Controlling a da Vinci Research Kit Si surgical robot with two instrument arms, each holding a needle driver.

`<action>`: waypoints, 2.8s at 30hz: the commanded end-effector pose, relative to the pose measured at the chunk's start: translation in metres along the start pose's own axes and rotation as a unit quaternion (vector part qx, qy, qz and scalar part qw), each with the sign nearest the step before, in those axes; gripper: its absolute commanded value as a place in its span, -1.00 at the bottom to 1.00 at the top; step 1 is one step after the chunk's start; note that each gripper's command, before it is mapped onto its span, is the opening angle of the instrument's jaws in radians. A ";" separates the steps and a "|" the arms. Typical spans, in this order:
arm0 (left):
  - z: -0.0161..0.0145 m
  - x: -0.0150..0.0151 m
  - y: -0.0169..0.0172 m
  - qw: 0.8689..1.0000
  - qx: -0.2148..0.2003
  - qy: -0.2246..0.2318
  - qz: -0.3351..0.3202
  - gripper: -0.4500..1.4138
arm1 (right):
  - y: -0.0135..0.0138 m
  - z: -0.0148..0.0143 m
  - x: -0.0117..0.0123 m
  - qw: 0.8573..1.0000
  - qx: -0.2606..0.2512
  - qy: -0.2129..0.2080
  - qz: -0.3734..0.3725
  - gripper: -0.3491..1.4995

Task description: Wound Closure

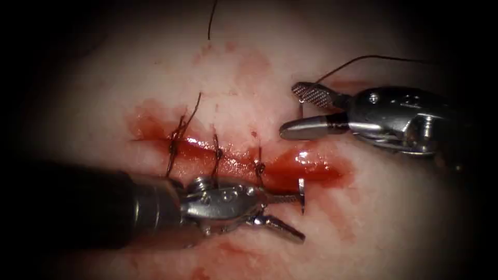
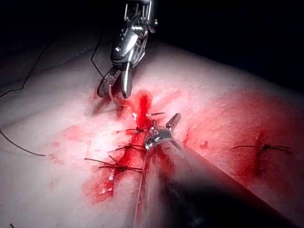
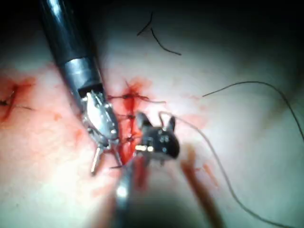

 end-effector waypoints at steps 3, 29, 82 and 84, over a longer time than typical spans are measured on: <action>0.0008 -0.0003 -0.0001 1.000 -0.001 0.000 0.000 0.19 | -0.0001 0.0012 0.0001 1.000 0.001 0.002 -0.011 0.47; 0.0007 -0.0002 0.0002 1.000 -0.001 -0.002 0.006 0.17 | 0.0004 0.0018 -0.0017 0.992 0.058 -0.098 0.058 -1.00; -0.0006 0.0058 0.0021 0.947 0.111 0.000 0.303 0.06 | 0.0007 -0.0039 -0.0048 0.984 0.084 -0.085 0.130 0.58; -0.0004 0.0058 0.0022 0.947 0.104 0.002 0.304 0.06 | 0.0008 -0.0039 -0.0049 0.984 0.084 -0.085 0.130 0.58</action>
